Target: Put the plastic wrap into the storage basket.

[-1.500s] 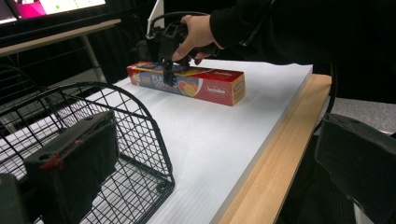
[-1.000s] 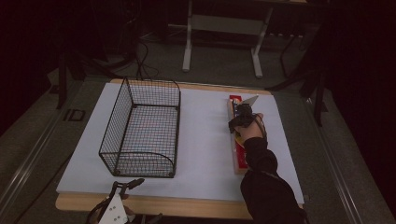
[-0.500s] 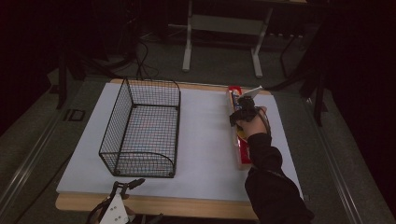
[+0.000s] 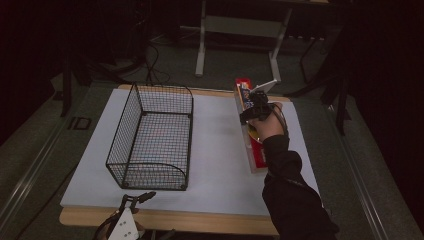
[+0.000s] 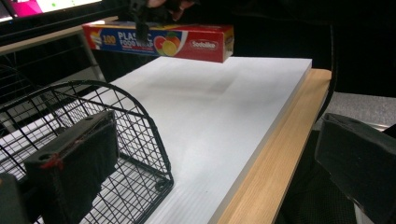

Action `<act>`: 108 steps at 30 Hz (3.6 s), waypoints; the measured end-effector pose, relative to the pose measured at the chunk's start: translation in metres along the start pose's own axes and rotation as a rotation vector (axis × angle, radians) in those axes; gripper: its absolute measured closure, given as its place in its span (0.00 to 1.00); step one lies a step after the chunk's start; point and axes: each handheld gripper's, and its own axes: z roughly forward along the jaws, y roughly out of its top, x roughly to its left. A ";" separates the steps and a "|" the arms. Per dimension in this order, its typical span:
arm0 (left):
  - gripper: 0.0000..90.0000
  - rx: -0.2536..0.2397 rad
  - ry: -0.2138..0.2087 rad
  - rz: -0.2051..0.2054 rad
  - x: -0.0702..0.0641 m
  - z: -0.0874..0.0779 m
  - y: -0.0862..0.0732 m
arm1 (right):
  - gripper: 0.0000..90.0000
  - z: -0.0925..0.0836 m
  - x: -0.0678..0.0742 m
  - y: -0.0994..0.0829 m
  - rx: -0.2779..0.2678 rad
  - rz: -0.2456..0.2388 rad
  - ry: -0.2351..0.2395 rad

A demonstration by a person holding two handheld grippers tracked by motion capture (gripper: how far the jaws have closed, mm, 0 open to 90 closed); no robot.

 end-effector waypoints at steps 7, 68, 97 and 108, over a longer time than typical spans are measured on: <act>0.00 0.001 0.001 0.000 0.000 0.000 0.000 | 0.43 -0.016 0.021 0.009 -0.033 -0.037 0.018; 0.00 -0.001 -0.022 -0.010 0.000 -0.005 -0.002 | 0.44 -0.040 0.252 0.034 -0.250 -0.386 0.264; 0.00 0.005 -0.022 -0.005 -0.002 -0.007 -0.002 | 0.43 0.027 0.263 0.003 -0.273 -0.330 0.242; 0.00 0.005 -0.022 -0.002 -0.002 -0.006 -0.002 | 0.43 0.041 0.263 -0.008 -0.206 -0.343 0.220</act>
